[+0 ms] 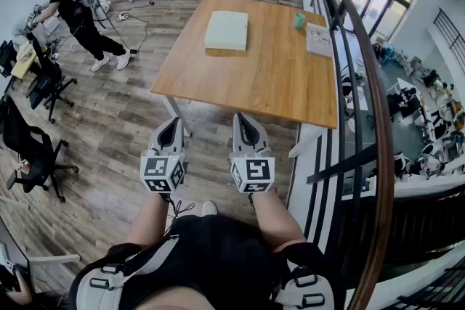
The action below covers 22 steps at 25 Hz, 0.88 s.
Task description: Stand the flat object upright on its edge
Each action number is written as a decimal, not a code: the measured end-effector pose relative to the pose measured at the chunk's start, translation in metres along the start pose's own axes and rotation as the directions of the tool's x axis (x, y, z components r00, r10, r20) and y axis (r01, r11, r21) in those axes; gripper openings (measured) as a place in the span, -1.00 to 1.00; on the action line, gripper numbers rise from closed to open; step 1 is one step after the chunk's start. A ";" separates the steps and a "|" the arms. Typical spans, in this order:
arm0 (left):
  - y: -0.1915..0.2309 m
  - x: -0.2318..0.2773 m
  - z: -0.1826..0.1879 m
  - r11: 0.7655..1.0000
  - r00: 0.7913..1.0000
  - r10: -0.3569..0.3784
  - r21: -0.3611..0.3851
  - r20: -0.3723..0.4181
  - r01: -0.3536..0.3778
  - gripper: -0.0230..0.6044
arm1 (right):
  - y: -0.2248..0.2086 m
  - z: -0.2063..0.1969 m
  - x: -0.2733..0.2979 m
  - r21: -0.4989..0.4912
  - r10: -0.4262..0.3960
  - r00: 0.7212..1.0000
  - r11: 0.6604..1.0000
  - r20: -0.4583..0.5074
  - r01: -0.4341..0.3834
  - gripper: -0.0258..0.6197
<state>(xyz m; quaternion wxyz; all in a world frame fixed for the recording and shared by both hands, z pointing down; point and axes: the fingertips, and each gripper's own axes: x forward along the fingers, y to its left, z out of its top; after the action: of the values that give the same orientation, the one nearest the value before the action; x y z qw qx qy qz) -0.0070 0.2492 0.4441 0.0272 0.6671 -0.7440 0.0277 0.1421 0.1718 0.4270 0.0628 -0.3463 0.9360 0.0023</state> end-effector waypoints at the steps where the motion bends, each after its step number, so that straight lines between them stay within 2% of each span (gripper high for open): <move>1: 0.000 0.000 0.000 1.000 1.000 -0.003 0.003 -0.002 0.003 -0.92 | 0.003 -0.001 0.001 0.000 -0.002 1.000 1.000 -0.001 0.002 -0.91; 6: 0.006 0.000 0.001 1.000 1.000 -0.011 0.003 0.005 0.011 -0.92 | 0.006 -0.003 0.009 -0.013 -0.031 0.999 0.999 -0.006 0.031 -0.91; 13: 0.021 0.010 0.004 1.000 1.000 -0.019 0.000 0.017 0.019 -0.92 | 0.004 0.002 0.026 0.017 -0.050 0.999 0.999 0.004 0.050 -0.91; 22: 0.051 0.025 0.006 0.998 0.998 -0.058 0.009 0.028 0.058 -0.92 | 0.021 0.000 0.055 -0.055 -0.074 0.997 0.996 0.009 0.075 -0.91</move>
<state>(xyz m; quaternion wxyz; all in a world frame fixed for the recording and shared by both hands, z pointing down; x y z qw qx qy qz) -0.0609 0.2295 0.4399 0.0148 0.6889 -0.7244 0.0207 0.0866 0.1519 0.4200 0.0564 -0.3825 0.9218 0.0270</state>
